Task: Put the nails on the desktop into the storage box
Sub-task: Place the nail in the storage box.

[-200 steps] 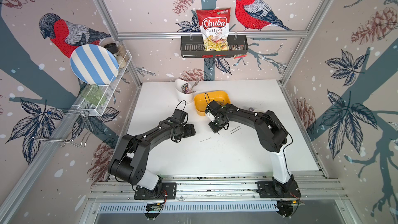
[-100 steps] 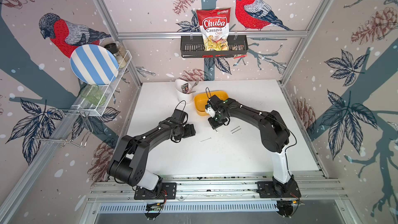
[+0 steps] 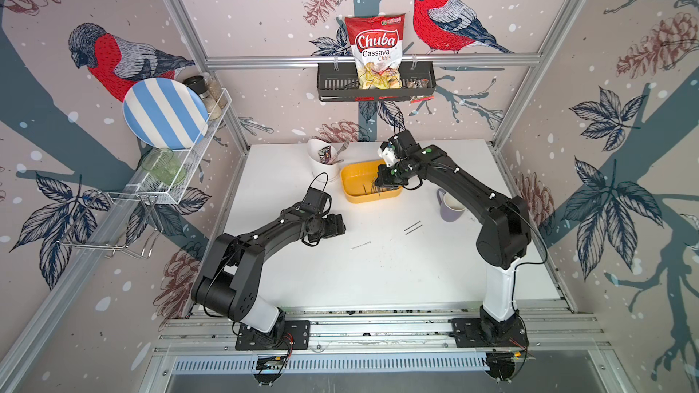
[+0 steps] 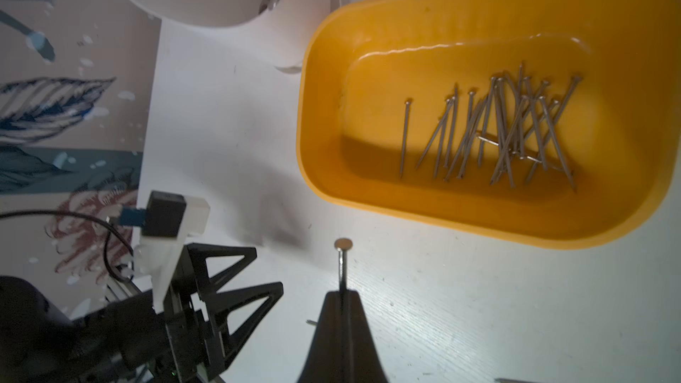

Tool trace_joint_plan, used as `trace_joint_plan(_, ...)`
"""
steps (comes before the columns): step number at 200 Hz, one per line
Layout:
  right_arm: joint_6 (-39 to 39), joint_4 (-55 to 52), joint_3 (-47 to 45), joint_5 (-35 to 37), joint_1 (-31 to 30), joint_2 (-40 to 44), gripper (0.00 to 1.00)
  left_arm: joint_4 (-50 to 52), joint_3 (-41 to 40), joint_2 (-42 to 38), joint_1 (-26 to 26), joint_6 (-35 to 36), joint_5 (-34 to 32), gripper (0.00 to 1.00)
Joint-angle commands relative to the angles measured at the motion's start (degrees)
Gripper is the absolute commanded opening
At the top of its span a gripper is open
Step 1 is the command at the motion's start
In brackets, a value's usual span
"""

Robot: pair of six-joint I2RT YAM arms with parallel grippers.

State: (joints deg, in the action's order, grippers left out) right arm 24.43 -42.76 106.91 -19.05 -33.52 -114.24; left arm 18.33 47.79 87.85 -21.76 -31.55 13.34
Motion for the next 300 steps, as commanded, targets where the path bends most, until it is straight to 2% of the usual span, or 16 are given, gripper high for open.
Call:
trace_joint_plan(1,8.47,4.37,2.08,-1.82,1.35,-2.09,0.0,0.5,1.14,0.04,0.16,0.83,-0.32,0.86)
trace_joint_plan(19,8.61,4.53,5.28,0.15,2.16,-5.28,0.0,1.2,1.68,-0.14,0.3,1.16,-0.59,0.86)
trace_joint_plan(97,0.88,1.06,15.57,4.29,5.52,-20.45,0.0,4.0,2.26,-0.77,0.4,2.17,-1.39,0.86)
trace_joint_plan(162,-4.46,-2.19,16.81,7.52,4.98,-25.62,0.0,3.2,2.48,0.42,0.45,1.74,-0.61,0.86)
trace_joint_plan(202,-5.88,-2.8,15.73,8.32,4.58,-25.47,0.0,3.42,3.77,1.09,0.37,4.04,-0.51,0.85)
trace_joint_plan(230,-6.18,-3.61,15.81,9.0,4.53,-24.93,0.15,4.03,5.51,1.55,-0.69,7.45,-0.63,0.82)
trace_joint_plan(250,-6.49,-3.82,15.87,9.31,4.51,-22.76,0.19,5.67,7.99,3.02,-2.95,10.97,-1.74,0.79)
trace_joint_plan(300,-5.19,-3.28,14.89,7.4,4.24,-13.38,0.32,11.47,16.1,9.21,-13.99,23.28,-9.83,0.67)
